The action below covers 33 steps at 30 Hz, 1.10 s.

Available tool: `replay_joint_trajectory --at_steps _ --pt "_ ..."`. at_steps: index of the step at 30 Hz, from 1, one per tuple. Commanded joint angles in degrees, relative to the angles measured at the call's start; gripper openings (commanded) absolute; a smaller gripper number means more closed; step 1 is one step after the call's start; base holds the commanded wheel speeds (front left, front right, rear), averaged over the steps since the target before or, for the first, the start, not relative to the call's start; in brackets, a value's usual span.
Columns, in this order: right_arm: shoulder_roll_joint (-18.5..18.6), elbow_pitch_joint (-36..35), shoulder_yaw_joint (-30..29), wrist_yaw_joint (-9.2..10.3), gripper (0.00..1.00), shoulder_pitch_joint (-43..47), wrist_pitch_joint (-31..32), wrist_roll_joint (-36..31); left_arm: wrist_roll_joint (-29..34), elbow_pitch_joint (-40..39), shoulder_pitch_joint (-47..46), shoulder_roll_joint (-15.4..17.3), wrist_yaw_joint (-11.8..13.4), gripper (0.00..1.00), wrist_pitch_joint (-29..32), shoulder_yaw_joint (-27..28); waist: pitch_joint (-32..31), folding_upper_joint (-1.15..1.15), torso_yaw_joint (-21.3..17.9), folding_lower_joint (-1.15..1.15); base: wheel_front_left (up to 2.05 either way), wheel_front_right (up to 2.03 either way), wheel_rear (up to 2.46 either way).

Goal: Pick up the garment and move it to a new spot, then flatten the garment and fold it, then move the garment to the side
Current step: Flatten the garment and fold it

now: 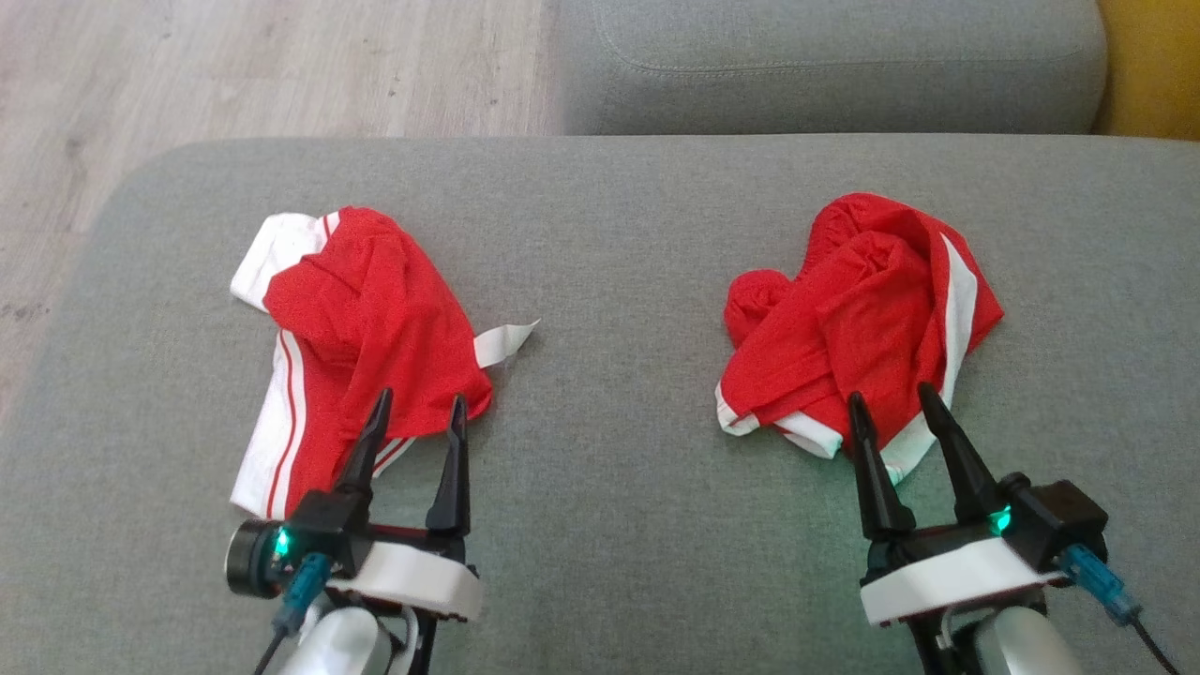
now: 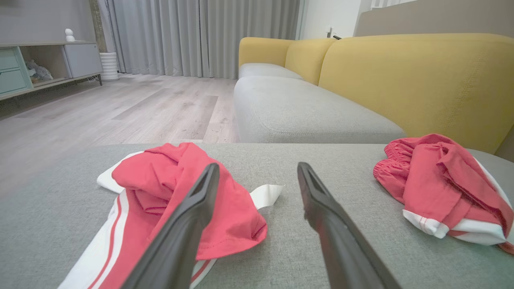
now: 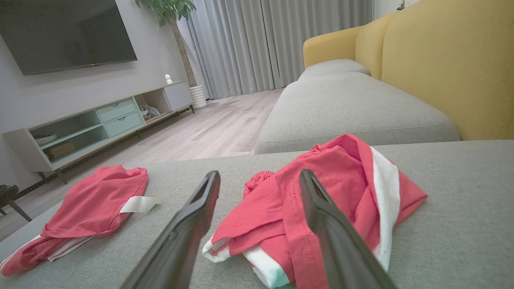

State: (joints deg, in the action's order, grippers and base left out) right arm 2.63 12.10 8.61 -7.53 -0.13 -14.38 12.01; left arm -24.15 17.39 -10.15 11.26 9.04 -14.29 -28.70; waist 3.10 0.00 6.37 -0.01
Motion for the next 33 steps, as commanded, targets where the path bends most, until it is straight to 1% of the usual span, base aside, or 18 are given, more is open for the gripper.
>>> replay_joint_trajectory --at_steps 1,6,14,16,19,25,31,33 --pt "0.2 -1.5 1.0 0.04 1.0 -0.8 -0.6 -0.3 0.8 -2.2 -2.0 0.2 -0.1 1.0 -0.7 2.6 -0.1 0.0 0.1 0.01 0.0 0.0 0.0" --pt "0.2 -1.2 1.3 0.04 1.0 -0.8 -0.6 -0.6 2.8 -2.4 -1.6 -0.9 -1.2 1.0 -0.7 3.4 -0.4 0.0 0.2 0.01 0.0 0.0 0.0" --pt "0.2 0.2 4.5 0.04 1.0 -2.9 -0.6 -2.8 4.2 -1.6 -1.2 -2.3 -3.0 1.0 -0.7 4.8 0.6 0.0 0.9 0.01 0.0 0.0 0.0" --pt "0.2 1.7 4.4 0.04 1.0 -3.9 -0.6 -4.2 4.5 -1.3 -1.5 -2.7 -3.5 1.0 -0.7 5.0 1.2 0.0 1.3 0.01 0.0 0.0 0.0" --pt "0.2 5.3 6.1 0.04 1.0 -5.8 -0.2 -5.8 5.1 -0.7 -2.0 -3.1 -4.2 1.0 -0.7 5.3 2.0 0.0 2.1 0.01 0.0 0.0 0.0" --pt "0.2 12.5 8.4 0.04 1.0 -10.2 3.9 -10.1 5.8 0.4 -2.9 -4.0 -5.2 1.0 -0.7 5.9 3.5 0.0 4.0 0.01 0.0 0.0 0.0" --pt "0.2 17.2 9.9 0.04 1.0 -12.9 6.7 -11.2 6.2 0.8 -3.4 -5.0 -6.1 1.0 -0.7 6.8 4.9 0.0 5.6 0.01 0.0 0.0 0.0" --pt "0.2 18.9 9.4 0.04 1.0 -14.0 7.2 -12.4 6.5 0.9 -3.7 -5.4 -6.6 1.0 -0.7 7.2 5.6 0.0 6.2 0.01 0.0 0.0 0.0"
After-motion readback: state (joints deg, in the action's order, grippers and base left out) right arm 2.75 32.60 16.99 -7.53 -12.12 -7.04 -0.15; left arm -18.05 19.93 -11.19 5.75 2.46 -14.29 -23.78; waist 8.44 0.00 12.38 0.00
